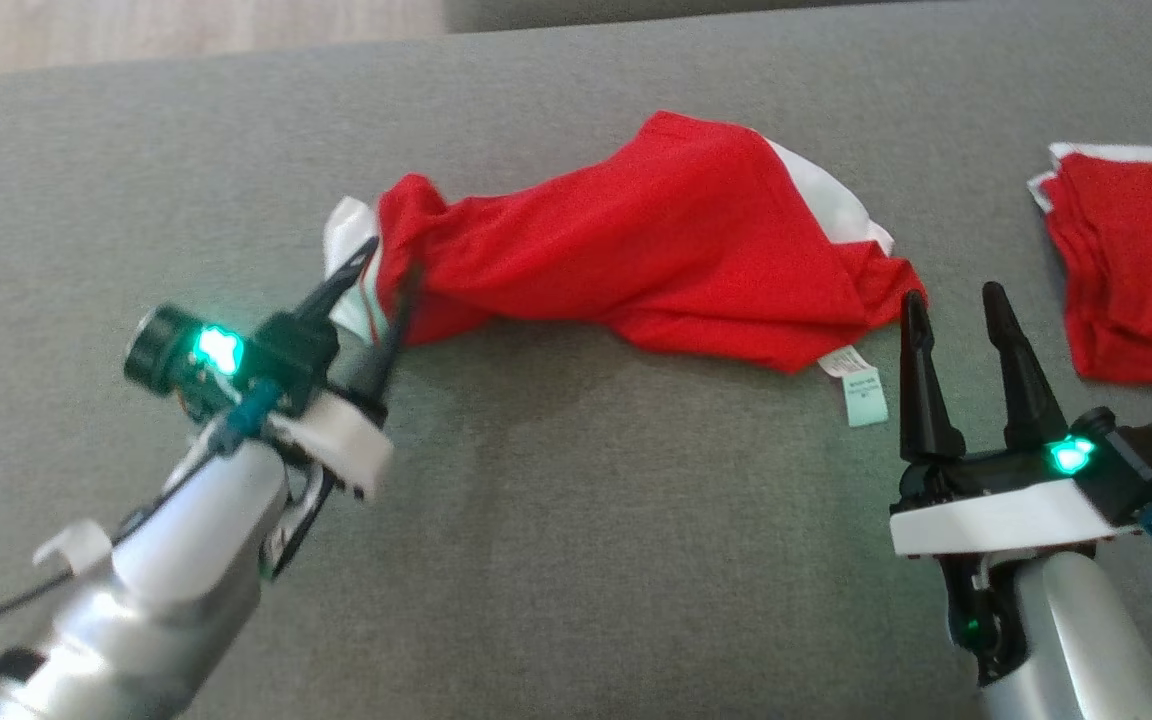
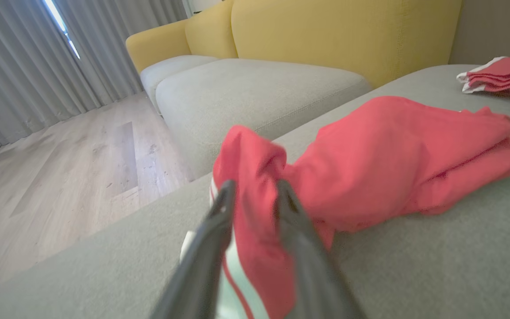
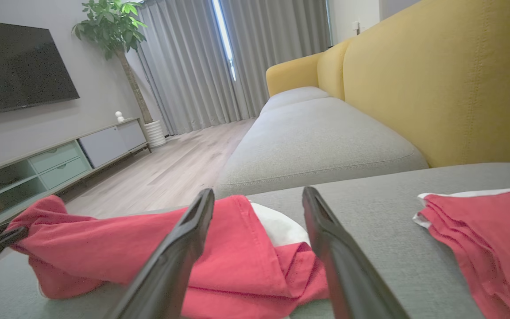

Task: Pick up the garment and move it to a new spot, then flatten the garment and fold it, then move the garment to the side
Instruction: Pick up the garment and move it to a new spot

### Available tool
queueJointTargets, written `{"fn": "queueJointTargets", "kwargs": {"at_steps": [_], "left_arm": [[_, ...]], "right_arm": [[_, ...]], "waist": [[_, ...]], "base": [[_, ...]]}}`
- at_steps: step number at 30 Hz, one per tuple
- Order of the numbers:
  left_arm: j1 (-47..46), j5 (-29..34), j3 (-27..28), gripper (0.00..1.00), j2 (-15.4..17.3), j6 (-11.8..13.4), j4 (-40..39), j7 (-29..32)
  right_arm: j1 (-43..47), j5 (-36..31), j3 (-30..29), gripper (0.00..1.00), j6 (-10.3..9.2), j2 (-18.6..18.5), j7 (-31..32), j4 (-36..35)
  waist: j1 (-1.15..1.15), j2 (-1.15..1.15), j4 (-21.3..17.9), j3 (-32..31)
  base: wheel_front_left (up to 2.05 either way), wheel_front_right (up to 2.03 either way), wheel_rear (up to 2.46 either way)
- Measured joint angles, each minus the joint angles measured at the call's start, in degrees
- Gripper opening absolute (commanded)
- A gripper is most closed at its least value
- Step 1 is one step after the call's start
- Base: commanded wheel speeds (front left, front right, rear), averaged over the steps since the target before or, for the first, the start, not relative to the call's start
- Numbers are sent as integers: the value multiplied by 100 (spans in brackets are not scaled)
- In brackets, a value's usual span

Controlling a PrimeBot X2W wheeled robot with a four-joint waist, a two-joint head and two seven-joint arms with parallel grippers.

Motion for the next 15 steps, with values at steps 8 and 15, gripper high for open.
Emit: {"fn": "queueJointTargets", "kwargs": {"at_steps": [8,15], "left_arm": [[670,-49,74,100,104,466,-516,0],[1374,-27,577,100,186,1027,-1393,-16]], "right_arm": [[88,-46,9,100,0,0,0,57],[389,-108,-107,100,0,1,0,62]], "waist": [[0,0,287,-370],[-1,0,445,-713]], "base": [[0,0,0],[0,0,0]]}}
